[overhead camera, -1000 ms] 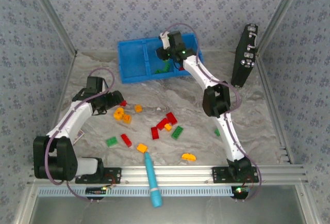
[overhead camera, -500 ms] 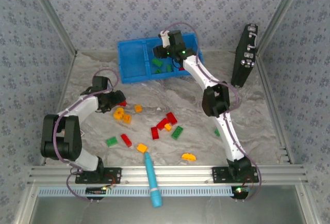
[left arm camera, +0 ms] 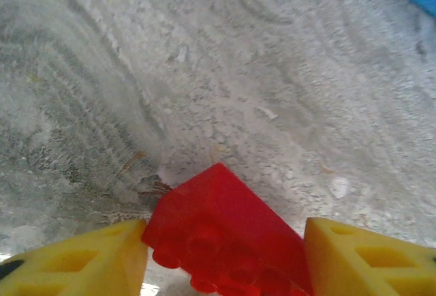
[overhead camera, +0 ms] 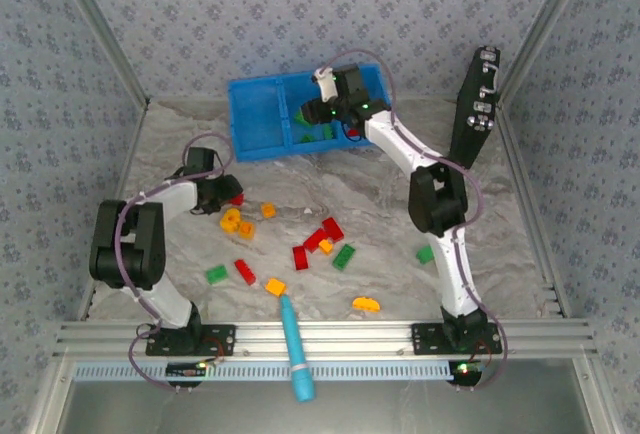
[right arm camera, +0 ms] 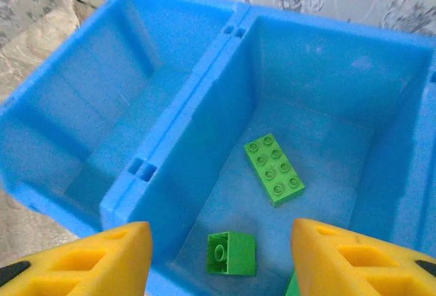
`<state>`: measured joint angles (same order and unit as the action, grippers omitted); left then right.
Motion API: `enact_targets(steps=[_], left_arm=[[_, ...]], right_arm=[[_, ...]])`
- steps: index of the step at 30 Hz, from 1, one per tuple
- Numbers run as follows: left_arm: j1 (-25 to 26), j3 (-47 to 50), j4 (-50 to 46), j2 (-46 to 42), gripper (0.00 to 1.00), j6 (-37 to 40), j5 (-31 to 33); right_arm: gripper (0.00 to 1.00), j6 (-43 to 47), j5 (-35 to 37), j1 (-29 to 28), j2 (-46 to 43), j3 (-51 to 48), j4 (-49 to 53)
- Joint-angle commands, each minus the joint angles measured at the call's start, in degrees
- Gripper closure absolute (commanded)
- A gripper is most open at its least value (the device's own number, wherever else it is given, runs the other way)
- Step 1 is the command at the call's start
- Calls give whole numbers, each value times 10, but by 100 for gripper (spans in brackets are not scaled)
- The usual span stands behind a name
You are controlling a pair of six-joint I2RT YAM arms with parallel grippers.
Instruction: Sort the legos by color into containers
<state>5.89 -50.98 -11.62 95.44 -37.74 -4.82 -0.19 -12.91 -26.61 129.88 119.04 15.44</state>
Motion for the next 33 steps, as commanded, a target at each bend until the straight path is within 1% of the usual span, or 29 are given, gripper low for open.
enact_targets(steps=[1, 4, 8, 11, 12, 13, 14, 16, 19, 24, 27, 33], left_arm=[[1, -14, 0, 19, 43, -2, 9], [2, -16, -1, 26, 50, -1, 9], [4, -13, -2, 28, 56, -1, 12], [7, -13, -8, 27, 56, 6, 15], [7, -14, -9, 28, 52, 11, 17], [8, -16, -13, 29, 44, 15, 19], [8, -18, -16, 30, 40, 21, 21], [7, -28, -30, 35, 34, 30, 29], [8, -34, -27, 37, 32, 32, 35], [9, -51, -26, 58, 32, 34, 36], [8, -53, -17, 67, 37, 37, 42], [11, -59, -3, 87, 54, 37, 46]], right_arm=[[42, 19, -2, 3, -53, -35, -28], [42, 30, -2, 5, -73, -67, -26], [41, 40, 2, 7, -98, -116, -32], [41, 43, 1, 9, -114, -145, -32], [41, 44, 0, 10, -119, -154, -32], [40, 46, -2, 11, -124, -162, -31], [41, 47, -5, 11, -128, -168, -32], [40, 47, -8, 11, -134, -179, -32], [40, 48, -9, 10, -140, -189, -30], [39, 46, -7, 8, -144, -193, -24], [39, 47, -6, 6, -146, -194, -19], [39, 48, -5, 2, -144, -194, -11]])
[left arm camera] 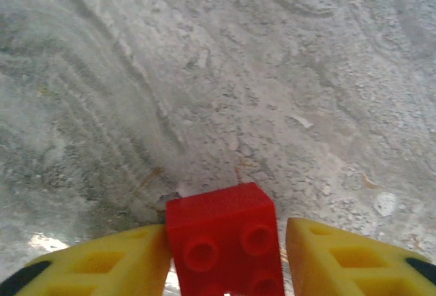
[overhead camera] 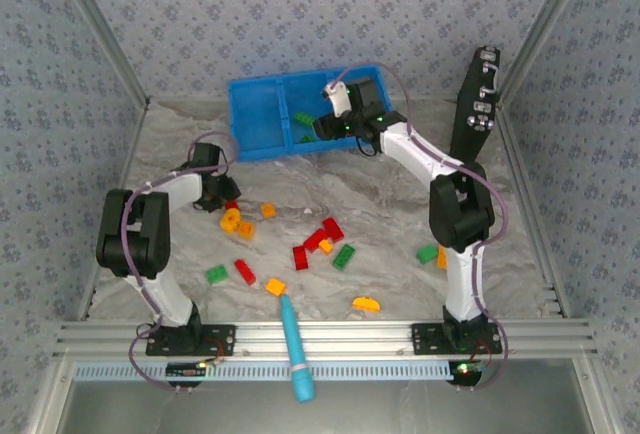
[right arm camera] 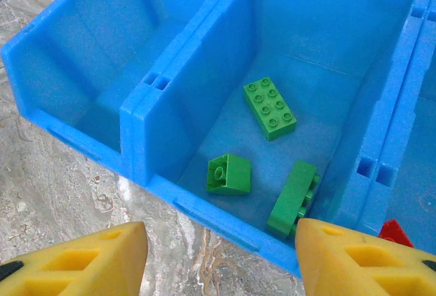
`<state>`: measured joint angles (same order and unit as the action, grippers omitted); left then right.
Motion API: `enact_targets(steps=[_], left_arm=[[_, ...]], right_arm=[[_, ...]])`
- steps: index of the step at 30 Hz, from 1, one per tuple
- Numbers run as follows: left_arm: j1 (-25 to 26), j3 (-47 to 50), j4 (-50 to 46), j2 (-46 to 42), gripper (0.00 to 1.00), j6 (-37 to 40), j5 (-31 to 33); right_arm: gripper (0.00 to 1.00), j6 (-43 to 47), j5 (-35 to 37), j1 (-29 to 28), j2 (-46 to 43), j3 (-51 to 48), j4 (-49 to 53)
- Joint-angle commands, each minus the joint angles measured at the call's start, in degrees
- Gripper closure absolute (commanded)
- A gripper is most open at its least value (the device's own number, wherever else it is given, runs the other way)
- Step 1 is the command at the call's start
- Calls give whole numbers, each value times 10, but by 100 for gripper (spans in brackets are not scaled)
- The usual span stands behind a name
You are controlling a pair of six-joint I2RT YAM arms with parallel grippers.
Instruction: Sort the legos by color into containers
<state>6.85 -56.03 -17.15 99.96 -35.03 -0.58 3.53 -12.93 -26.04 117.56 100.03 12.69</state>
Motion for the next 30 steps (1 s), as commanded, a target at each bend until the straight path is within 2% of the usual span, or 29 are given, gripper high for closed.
enact_targets(steps=[1, 3, 5, 11, 14, 17, 19, 23, 30], left_arm=[[1, -9, 54, 44, 59, 10, 4], [1, -9, 55, 43, 66, 12, 3], [2, -8, 56, 37, 69, 14, 2], [2, -7, 63, -30, 70, 22, -36], [2, -10, 74, -84, 70, 10, -74], [2, -17, 96, -136, 70, -6, -122], [2, -32, 101, -162, 69, -19, -148], [6, -55, 100, -198, 69, -50, -170], [30, -51, 89, -262, 69, -92, -114]], right_arm=[[39, 12, -5, -5, -22, -6, 19], [39, 12, -6, -6, -26, -13, 20], [39, 12, -8, -5, -31, -21, 20], [38, 1, -36, -2, -62, -59, 20], [38, -26, -115, 8, -88, -94, -8], [35, -71, -242, 22, -111, -137, -74], [30, -79, -276, 19, -128, -161, -107], [26, -50, -246, -2, -156, -195, -120], [25, -165, -264, -53, -198, -273, -319]])
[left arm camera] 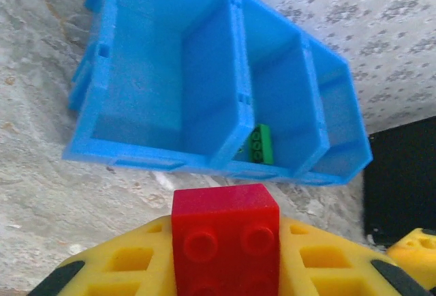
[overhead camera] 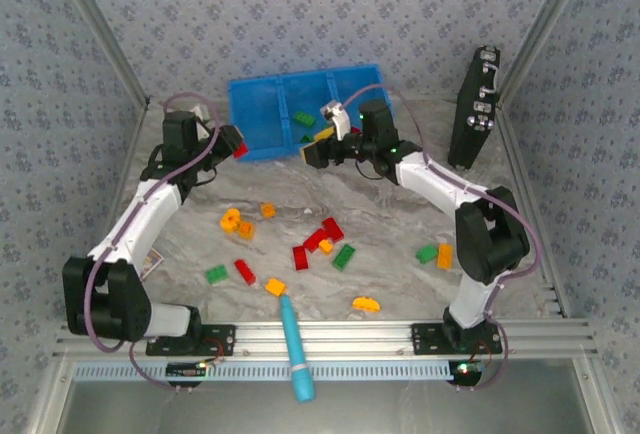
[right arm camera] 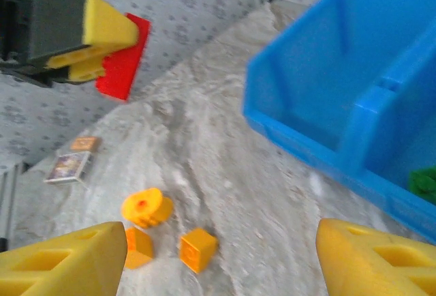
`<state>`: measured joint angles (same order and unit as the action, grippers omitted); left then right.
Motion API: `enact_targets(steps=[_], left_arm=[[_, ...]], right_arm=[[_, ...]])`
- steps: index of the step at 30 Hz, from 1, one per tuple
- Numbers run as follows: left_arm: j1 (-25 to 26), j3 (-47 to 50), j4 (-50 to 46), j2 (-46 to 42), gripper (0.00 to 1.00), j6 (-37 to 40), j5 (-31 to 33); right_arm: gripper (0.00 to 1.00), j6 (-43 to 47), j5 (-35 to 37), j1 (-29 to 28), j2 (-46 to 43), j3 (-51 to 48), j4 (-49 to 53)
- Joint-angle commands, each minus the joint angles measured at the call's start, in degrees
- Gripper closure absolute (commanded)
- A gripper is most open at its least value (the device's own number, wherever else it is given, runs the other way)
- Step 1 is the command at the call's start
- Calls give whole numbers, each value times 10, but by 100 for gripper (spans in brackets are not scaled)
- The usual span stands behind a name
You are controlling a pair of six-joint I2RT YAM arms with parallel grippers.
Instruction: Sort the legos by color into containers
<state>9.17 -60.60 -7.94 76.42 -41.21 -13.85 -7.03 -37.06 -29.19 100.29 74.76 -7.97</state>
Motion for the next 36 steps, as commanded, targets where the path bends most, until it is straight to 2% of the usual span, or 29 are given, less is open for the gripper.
enact_targets(steps=[1, 3, 7, 11, 16, 24, 32, 36], left_arm=[[9, 0, 0, -34, 69, -42, 22], [12, 12, 11, -48, 70, -61, 27], [22, 18, 11, -69, 70, -75, 31], [35, 20, 8, -88, 70, -84, 38], [56, 17, -21, -102, 71, -104, 58], [75, 32, -8, -118, 71, -131, 69], [85, 40, 5, -128, 71, -151, 71], [90, 48, 16, -129, 71, -166, 73]], right_arm=[[24, -64, -16, -35, -29, -33, -146], [20, -42, 16, -66, -39, -59, -198], [16, -1, 59, -107, -29, -57, -201], [14, -34, 46, -115, -12, -48, -245], [12, -54, 32, -121, 26, 3, -228], [12, -92, 0, -127, 66, 44, -251], [18, -97, 17, -140, 89, 69, -229], [29, -98, 16, -143, 106, 96, -195]])
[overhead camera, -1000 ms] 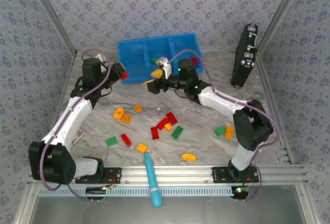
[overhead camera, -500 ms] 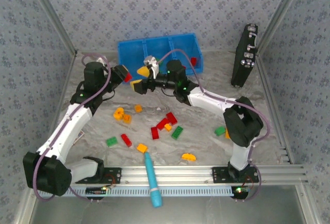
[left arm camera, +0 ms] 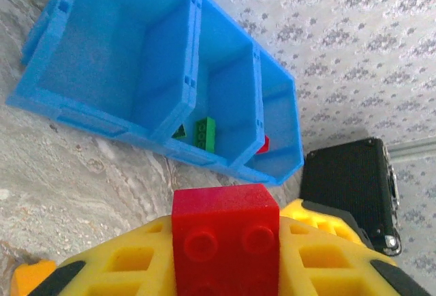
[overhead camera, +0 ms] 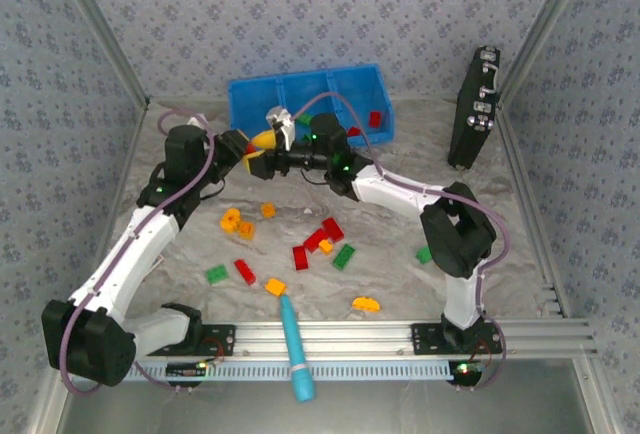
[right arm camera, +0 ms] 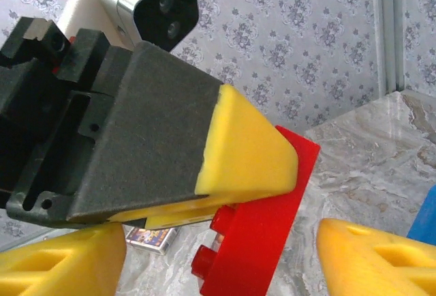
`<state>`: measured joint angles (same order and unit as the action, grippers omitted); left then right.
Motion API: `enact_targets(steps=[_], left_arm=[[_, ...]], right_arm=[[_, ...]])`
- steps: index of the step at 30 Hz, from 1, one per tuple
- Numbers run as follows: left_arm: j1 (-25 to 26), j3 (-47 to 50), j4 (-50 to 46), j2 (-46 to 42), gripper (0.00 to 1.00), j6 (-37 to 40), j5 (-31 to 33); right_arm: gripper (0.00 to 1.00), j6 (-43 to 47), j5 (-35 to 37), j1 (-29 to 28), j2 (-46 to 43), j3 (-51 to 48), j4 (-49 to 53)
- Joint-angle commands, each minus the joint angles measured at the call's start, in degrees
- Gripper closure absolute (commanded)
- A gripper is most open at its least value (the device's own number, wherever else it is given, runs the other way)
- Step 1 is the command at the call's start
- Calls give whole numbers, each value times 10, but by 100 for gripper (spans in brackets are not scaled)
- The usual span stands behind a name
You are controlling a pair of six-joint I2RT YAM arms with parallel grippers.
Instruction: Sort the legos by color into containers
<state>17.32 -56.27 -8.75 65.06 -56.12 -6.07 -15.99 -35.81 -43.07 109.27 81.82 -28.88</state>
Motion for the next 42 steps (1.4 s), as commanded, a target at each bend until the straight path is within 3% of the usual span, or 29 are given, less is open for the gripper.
enact_targets(steps=[1, 9, 14, 23, 26, 29, 34, 38, 42], left_arm=[[10, 7, 29, -16, 71, -20, -5], [16, 12, 35, -21, 72, -26, 3], [20, 14, 34, -22, 72, -28, 9], [22, 15, 22, -14, 71, -29, 16], [22, 18, 20, -14, 61, -29, 21], [22, 11, 4, -20, 41, -11, 38], [-11, -29, -74, -48, 24, 61, 73], [-83, -36, -131, -108, 16, 94, 77], [-109, -45, -240, -161, 15, 143, 135]], right_arm=[[31, -9, 5, -5, 18, 25, 11], [49, -2, 4, -6, 23, 26, 15], [65, -10, -1, -5, 25, 21, -6], [77, -50, -4, 7, 21, -5, -55], [78, -51, -2, 11, 19, -9, -55], [79, -45, 16, 21, 12, -16, -40], [79, -23, 44, 55, -4, -16, 41], [79, 31, 64, 79, -36, -19, 114], [79, 89, 133, 126, -58, -2, 213]])
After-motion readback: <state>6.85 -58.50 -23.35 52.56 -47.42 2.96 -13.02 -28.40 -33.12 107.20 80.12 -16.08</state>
